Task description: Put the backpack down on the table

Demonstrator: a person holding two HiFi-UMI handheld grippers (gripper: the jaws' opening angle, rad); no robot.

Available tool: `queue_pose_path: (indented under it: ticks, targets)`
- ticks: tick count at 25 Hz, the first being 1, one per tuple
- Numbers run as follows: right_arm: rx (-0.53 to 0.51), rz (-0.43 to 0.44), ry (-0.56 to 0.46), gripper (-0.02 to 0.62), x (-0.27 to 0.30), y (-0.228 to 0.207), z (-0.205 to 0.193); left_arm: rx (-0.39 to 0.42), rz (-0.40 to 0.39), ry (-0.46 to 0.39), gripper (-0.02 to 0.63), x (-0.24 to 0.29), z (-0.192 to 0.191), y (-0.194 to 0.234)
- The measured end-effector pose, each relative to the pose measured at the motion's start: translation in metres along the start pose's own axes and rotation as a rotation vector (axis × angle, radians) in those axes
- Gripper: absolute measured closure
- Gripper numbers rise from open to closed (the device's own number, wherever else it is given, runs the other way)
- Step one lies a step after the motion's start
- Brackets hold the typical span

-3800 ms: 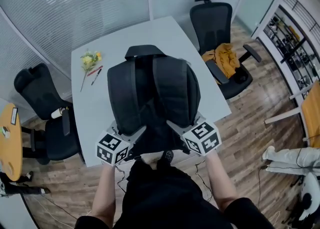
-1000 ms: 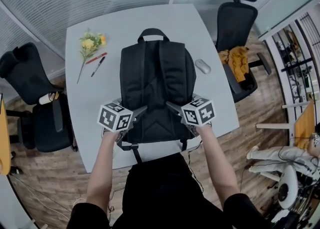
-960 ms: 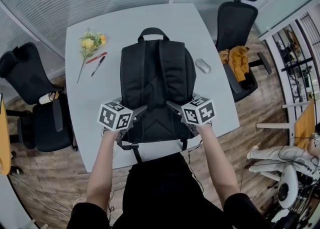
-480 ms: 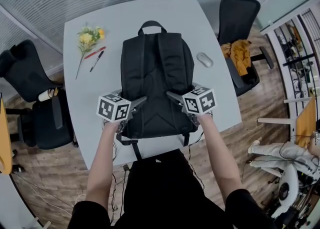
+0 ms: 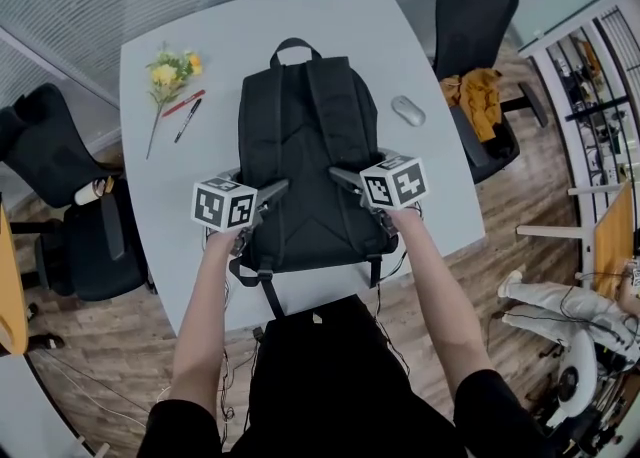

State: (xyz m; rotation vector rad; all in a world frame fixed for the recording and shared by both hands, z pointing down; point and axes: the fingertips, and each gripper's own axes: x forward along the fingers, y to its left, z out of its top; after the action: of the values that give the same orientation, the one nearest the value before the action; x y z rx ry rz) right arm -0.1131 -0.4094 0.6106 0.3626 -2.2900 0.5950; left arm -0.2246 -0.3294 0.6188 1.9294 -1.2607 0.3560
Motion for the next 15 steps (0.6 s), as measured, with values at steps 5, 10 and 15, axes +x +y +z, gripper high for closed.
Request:
queue_pose_path:
  ticks: [5, 10, 15]
  targets:
    - [0.002, -0.028, 0.016, 0.227, 0.008, -0.012, 0.001, -0.014, 0.023, 0.005, 0.325, 0.005, 0.000, 0.010]
    - [0.027, -0.049, 0.027, 0.212, 0.014, -0.024, 0.004, -0.024, 0.039, 0.023, 0.321, 0.011, 0.003, 0.020]
    - [0.066, -0.057, 0.030, 0.199, 0.019, -0.037, 0.008, -0.039, 0.039, 0.029, 0.314, 0.018, 0.007, 0.027]
